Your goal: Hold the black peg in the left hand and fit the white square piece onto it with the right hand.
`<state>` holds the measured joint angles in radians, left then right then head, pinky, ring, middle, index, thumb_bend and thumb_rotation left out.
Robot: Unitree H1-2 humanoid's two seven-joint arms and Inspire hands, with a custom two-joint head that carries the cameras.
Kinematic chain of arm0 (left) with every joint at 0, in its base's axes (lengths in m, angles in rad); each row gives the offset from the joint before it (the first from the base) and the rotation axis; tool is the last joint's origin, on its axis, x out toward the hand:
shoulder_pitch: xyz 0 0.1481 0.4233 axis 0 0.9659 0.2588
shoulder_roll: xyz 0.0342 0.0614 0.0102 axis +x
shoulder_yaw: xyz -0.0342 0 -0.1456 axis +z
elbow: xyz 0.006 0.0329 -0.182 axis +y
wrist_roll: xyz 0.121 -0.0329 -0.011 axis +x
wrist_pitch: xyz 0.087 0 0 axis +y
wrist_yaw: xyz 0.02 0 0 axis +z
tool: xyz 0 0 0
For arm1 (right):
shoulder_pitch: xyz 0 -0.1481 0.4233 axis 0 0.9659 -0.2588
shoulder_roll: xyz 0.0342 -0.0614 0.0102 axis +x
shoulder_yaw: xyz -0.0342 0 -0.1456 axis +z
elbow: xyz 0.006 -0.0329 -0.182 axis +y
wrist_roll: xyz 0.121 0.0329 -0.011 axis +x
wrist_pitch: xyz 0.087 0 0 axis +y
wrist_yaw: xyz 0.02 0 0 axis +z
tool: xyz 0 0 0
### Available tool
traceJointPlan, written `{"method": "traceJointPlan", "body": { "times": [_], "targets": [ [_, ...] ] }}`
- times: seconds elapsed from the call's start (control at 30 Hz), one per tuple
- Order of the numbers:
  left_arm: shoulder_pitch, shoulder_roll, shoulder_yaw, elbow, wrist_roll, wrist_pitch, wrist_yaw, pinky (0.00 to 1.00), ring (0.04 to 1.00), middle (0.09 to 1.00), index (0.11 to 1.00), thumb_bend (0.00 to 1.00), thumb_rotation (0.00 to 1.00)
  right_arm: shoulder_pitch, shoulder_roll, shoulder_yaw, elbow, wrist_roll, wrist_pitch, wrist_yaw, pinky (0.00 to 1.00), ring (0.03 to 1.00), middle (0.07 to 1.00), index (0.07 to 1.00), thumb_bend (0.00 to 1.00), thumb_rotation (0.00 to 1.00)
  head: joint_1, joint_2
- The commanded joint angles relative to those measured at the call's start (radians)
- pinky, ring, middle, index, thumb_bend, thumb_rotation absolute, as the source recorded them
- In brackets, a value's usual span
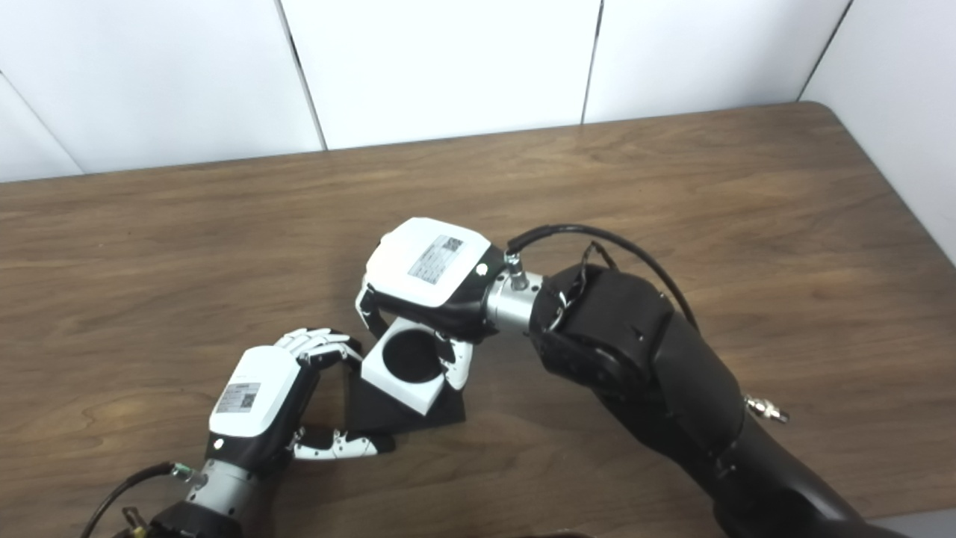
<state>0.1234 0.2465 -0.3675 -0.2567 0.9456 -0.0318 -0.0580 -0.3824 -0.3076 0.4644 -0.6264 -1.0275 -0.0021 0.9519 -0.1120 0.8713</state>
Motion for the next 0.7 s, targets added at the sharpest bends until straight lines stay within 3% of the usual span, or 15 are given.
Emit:
{"method": "traceJointPlan", "body": {
  "times": [0.0, 0.23, 0.27, 0.3, 0.4, 0.5, 0.67],
  "targets": [
    [0.002, 0.011, -0.007, -0.009, 0.017, 0.010, -0.034, 0.85, 0.801, 0.751, 0.490, 0.50, 0.06, -0.016, -0.004, -0.013, -0.015, -0.038, -0.027, -0.008, 0.86, 0.823, 0.715, 0.482, 0.52, 0.13, -0.002, 0.001],
    [0.002, 0.012, -0.007, -0.011, 0.015, 0.011, -0.035, 0.85, 0.803, 0.752, 0.490, 0.50, 0.06, -0.006, 0.009, -0.018, -0.020, -0.075, -0.027, 0.034, 0.89, 0.846, 0.730, 0.491, 0.52, 0.14, -0.002, 0.003],
    [0.002, 0.012, -0.007, -0.010, 0.015, 0.011, -0.035, 0.85, 0.803, 0.752, 0.490, 0.50, 0.06, -0.006, 0.012, -0.020, -0.022, -0.082, -0.023, 0.047, 0.91, 0.857, 0.740, 0.588, 0.74, 0.20, -0.002, 0.003],
    [0.002, 0.012, -0.007, -0.010, 0.016, 0.010, -0.033, 0.85, 0.803, 0.751, 0.490, 0.50, 0.06, -0.007, 0.016, -0.022, -0.025, -0.087, -0.020, 0.059, 0.93, 0.869, 0.752, 0.636, 0.83, 0.24, -0.002, 0.003],
    [0.002, 0.011, -0.008, -0.010, 0.019, 0.011, -0.032, 0.85, 0.802, 0.751, 0.490, 0.50, 0.06, -0.010, 0.022, -0.027, -0.030, -0.103, -0.023, 0.084, 0.97, 0.902, 0.790, 0.716, 0.96, 0.38, -0.001, 0.002],
    [0.002, 0.011, -0.008, -0.013, 0.018, 0.015, -0.039, 0.85, 0.806, 0.753, 0.490, 0.50, 0.06, -0.009, 0.023, -0.038, -0.028, -0.104, -0.035, 0.082, 0.97, 0.916, 0.822, 0.753, 0.90, 0.54, -0.001, 0.002],
    [0.001, 0.013, -0.009, -0.011, 0.020, 0.011, -0.035, 0.85, 0.803, 0.751, 0.490, 0.50, 0.06, -0.003, 0.025, -0.061, -0.023, -0.092, -0.036, 0.066, 0.97, 0.912, 0.846, 0.771, 0.83, 0.67, -0.002, 0.003]
  ]
}}
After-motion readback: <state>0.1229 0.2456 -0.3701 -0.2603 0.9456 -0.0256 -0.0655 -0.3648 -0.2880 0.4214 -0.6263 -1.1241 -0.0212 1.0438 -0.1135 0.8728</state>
